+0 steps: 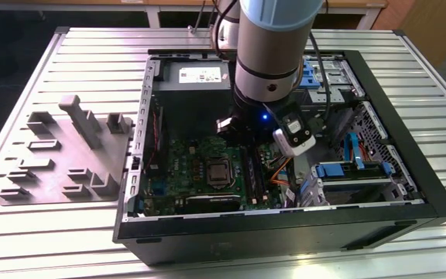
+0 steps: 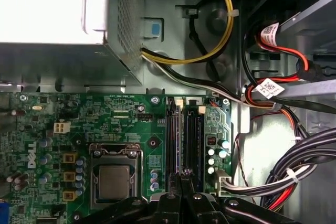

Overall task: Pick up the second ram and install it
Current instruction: 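Insert the second ram into the second slot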

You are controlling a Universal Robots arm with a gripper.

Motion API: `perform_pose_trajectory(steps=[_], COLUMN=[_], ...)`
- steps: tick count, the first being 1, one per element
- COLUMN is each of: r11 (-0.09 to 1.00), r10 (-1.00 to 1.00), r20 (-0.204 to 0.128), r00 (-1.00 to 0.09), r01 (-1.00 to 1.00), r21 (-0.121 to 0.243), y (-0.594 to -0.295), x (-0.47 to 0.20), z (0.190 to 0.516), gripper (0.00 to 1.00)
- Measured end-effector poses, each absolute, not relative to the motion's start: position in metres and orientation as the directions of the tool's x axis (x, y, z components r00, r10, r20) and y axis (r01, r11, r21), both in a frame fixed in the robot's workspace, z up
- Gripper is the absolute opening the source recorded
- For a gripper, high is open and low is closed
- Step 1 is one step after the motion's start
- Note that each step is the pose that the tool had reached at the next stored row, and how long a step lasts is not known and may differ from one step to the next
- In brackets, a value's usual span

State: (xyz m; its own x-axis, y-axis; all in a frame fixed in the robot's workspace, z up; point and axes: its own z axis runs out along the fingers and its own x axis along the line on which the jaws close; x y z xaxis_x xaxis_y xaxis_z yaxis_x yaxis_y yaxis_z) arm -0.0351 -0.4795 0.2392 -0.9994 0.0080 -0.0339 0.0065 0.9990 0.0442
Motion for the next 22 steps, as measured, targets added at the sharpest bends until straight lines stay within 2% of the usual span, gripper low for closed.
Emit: perform_pose_trajectory(steps=[22], r11=[0.999], r10=[0.015], r20=[-0.034], r00=[-0.999], r01=[0.013], r21=[0.044], y=[-0.484], x=[-0.034], z=[0.228], gripper=[0.11])
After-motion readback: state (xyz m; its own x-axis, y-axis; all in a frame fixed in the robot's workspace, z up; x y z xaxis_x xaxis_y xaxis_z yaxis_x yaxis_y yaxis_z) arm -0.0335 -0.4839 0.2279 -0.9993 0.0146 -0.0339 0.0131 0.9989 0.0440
